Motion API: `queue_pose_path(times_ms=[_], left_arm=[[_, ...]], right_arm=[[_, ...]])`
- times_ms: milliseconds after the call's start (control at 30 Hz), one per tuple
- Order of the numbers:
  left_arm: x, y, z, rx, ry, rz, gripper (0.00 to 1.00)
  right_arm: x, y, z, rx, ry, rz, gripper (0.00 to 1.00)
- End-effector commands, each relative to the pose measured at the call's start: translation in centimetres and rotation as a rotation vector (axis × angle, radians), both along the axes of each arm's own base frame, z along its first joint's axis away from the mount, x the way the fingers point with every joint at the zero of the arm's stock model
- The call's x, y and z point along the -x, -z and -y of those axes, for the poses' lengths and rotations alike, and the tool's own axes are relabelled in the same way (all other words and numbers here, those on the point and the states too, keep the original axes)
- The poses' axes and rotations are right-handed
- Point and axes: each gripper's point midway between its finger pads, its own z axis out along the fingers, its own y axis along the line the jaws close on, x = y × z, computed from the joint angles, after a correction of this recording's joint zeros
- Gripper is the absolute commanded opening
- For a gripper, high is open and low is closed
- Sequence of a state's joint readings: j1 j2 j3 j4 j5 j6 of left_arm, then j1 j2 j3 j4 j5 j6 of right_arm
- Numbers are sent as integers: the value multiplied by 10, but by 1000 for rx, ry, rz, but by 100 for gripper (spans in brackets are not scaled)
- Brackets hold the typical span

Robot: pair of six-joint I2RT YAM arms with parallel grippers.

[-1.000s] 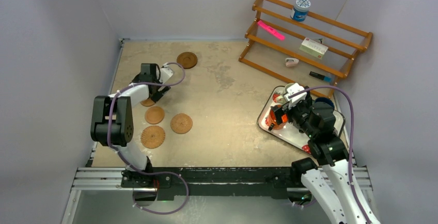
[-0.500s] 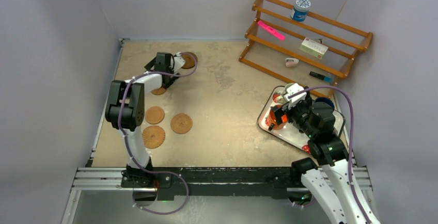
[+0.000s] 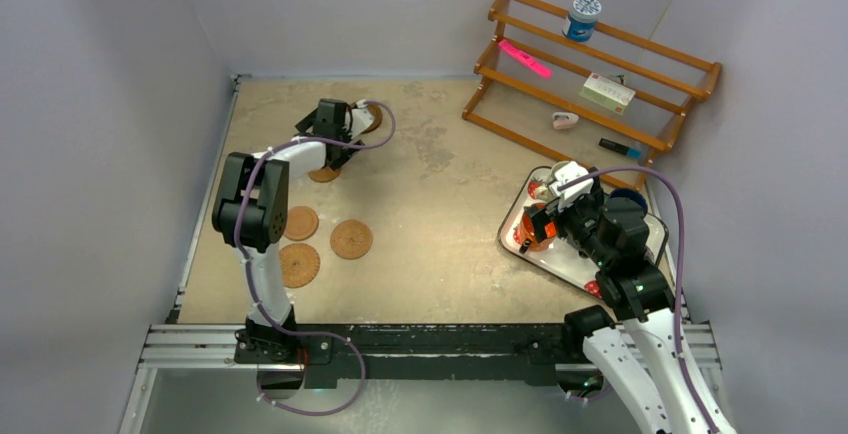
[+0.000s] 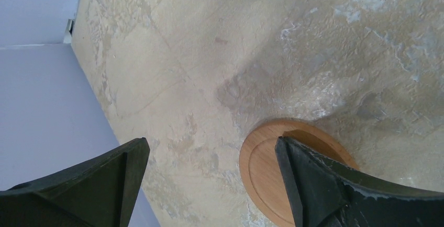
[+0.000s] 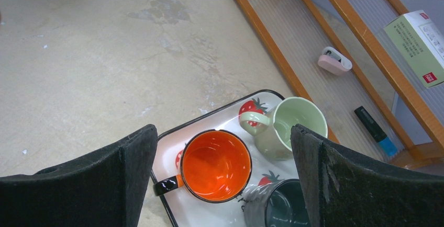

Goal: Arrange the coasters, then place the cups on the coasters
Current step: Move the coaster to the center of the board.

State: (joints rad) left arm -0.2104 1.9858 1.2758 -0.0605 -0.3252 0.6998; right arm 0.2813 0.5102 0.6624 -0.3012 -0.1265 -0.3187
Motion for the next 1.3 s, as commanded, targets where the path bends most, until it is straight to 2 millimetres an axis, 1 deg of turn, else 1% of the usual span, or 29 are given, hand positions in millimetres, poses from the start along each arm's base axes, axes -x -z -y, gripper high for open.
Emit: queue_pose_path(times_ms=[0,67,167,267,367,433,567,700,767,833,900,933,1067,1267], left_arm=[[4,10,13,47,14,-36,100],[1,0,7,31,-15,1,100],[-4,-22,0,48,-53,67,100],[-4,-55,-5,103,-63,141,100],[4,-90,-12,124,-51,197,100],[16,-100,-17,112,-31,191,100],[55,-91,-24,46,36,106,100],[97,-71,-34,-8,64,6,100],[117,-62,-35,-10,77,-43,100],[132,-58,-35,-10,96,-66,100],[145,-49,-37,-21,106,-88,100],[152,-41,-39,-32,110,-109,100],[170,-19,-44,-64,125,-169,100],[177,9,-38,-73,144,-222,100]], right_arm=[[-2,-5,-3,1,-15,24,99],[-2,-4,-3,0,-16,23,99],[-1,-4,-3,-1,-17,22,99],[-2,-4,-3,-1,-16,21,99],[-2,-4,-3,1,-16,18,99],[-2,-3,-3,0,-16,17,99],[-2,-4,-3,1,-17,19,99],[-2,-3,-3,2,-17,17,99],[-2,-4,-3,2,-19,20,99],[-2,-4,-4,1,-21,20,99],[-2,-4,-4,0,-21,19,99],[-2,-4,-4,0,-21,18,99],[-1,-5,-4,-3,-22,21,99],[-1,-4,-4,-2,-21,18,99]])
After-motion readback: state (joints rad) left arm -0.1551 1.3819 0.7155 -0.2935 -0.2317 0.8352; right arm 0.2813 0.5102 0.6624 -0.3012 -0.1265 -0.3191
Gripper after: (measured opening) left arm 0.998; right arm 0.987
